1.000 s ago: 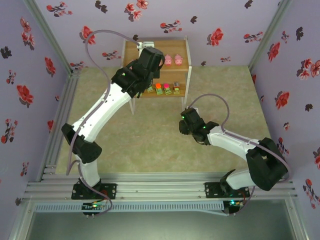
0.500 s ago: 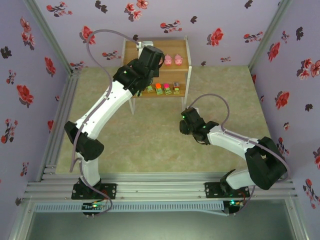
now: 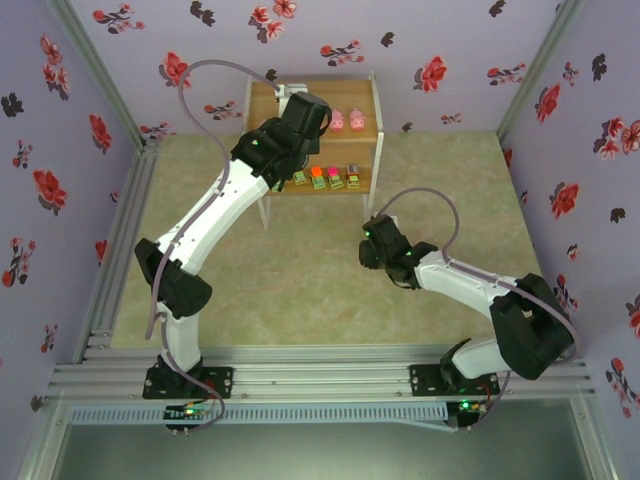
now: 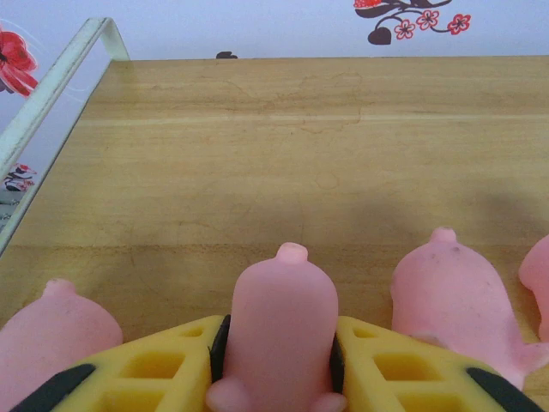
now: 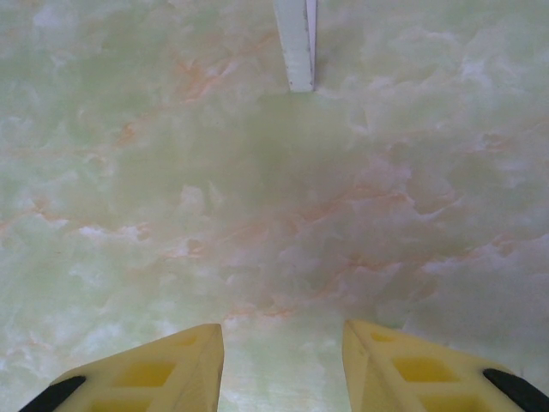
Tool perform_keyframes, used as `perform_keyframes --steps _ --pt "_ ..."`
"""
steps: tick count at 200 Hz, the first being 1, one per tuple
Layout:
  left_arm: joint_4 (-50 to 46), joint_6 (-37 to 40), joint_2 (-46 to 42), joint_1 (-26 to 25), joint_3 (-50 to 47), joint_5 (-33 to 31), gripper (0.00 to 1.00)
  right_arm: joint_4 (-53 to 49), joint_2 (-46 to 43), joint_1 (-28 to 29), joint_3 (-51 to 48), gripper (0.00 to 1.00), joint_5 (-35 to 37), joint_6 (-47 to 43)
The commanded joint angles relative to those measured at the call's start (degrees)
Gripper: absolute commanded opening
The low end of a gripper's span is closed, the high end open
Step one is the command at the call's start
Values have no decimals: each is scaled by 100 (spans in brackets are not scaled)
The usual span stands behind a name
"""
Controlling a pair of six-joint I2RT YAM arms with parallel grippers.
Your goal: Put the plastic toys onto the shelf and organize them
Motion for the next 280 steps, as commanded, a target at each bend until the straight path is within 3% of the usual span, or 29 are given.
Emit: perform_keyframes --steps 1,182,280 --pt "-137 -75 84 50 195 -86 38 96 81 -41 99 19 -71 144" --pt "-57 254 -124 -45 544 -76 45 111 157 -60 123 19 -113 145" --pt "102 657 -1297 -443 -185 -265 51 89 26 -93 77 38 65 78"
